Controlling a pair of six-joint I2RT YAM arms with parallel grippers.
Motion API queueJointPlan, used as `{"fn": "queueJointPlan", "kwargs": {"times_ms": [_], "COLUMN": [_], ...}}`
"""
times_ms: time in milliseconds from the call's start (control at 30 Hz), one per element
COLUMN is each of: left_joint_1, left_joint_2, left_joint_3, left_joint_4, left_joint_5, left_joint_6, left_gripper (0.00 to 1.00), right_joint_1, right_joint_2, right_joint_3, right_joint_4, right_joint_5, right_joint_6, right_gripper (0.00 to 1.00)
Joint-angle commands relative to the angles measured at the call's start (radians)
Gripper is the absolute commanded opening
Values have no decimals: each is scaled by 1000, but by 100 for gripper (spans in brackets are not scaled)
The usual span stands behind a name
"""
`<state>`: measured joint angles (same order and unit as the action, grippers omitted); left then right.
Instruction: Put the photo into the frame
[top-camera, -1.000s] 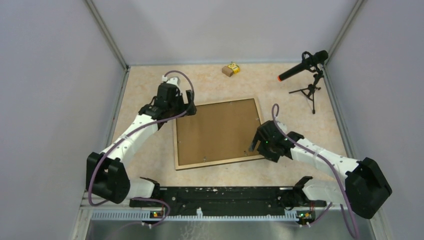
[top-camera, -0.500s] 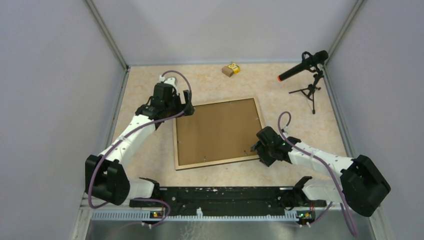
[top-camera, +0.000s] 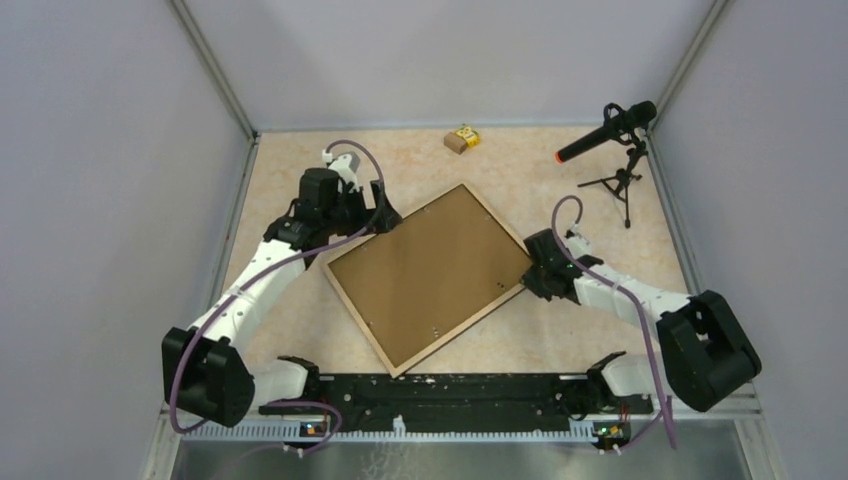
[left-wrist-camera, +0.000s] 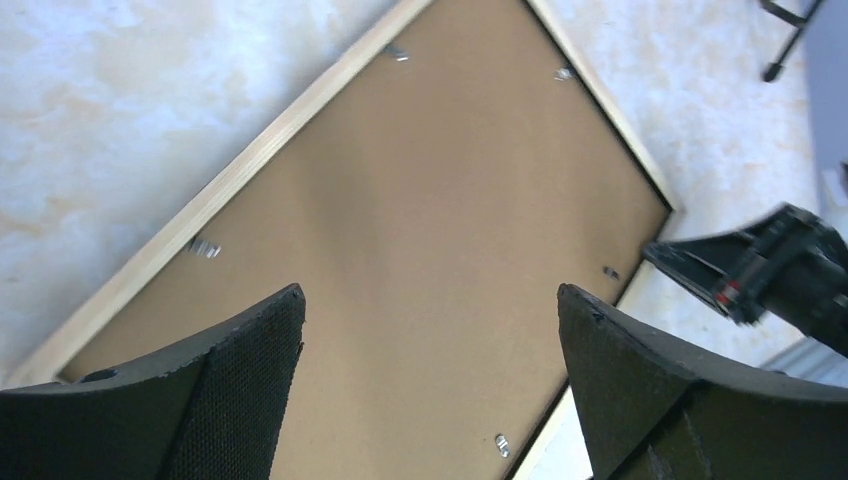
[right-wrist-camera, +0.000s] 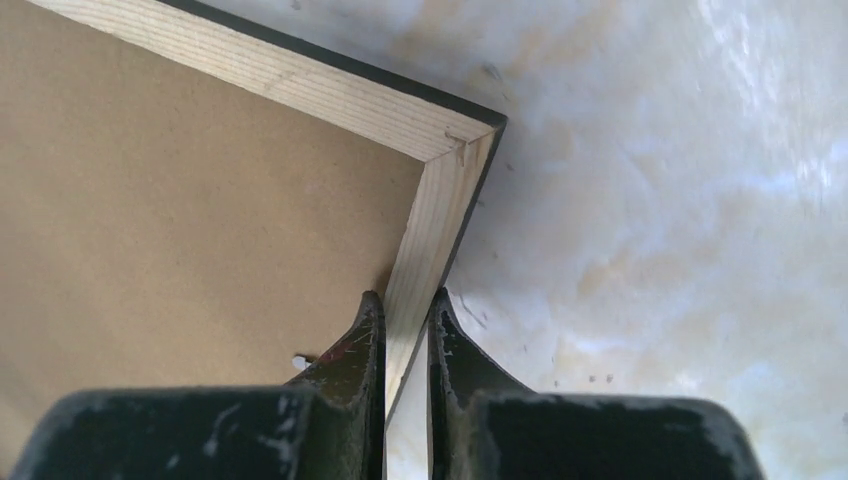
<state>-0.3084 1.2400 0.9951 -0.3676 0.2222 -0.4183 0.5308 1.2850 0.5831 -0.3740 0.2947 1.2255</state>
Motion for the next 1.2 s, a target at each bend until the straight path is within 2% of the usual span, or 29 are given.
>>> {"fn": "queueJointPlan", "kwargs": {"times_ms": [0, 167, 433, 700, 833, 933, 1033, 1133, 1167], "left_joint_1": [-7, -10, -11, -9, -9, -9, -9, -9, -10], "left_joint_2": [-25, 7, 84, 119, 121, 113, 106, 99, 98], "left_joint_3": [54, 93, 114, 66, 63, 61, 54, 51, 50], "left_joint_4": [68, 90, 124, 115, 112, 114, 114, 118, 120], "left_joint_5": [129, 167, 195, 189, 194, 197, 197, 212, 215], "left_joint_6": [-28, -28, 1, 50, 52, 52, 52, 45, 43], "left_gripper": [99, 98, 99, 99, 98, 98, 98, 98, 99], "right_joint_1": [-27, -56, -120, -119, -119, -118, -113, -111, -117], "right_joint_2": [101, 277, 505, 641, 646, 611, 542, 440, 418], "right_joint_3": [72, 244, 498, 745, 839, 851, 791, 688, 660], "right_joint_4": [7, -19, -43, -155, -207, -238, -252, -218, -208], "right_joint_5": [31, 57, -47, 37, 43, 33, 5, -56, -87], "right_joint_6": [-389, -579, -804, -908, -917, -897, -830, -677, -607], "right_gripper": [0, 0, 0, 3, 27, 39, 52, 66, 68]}}
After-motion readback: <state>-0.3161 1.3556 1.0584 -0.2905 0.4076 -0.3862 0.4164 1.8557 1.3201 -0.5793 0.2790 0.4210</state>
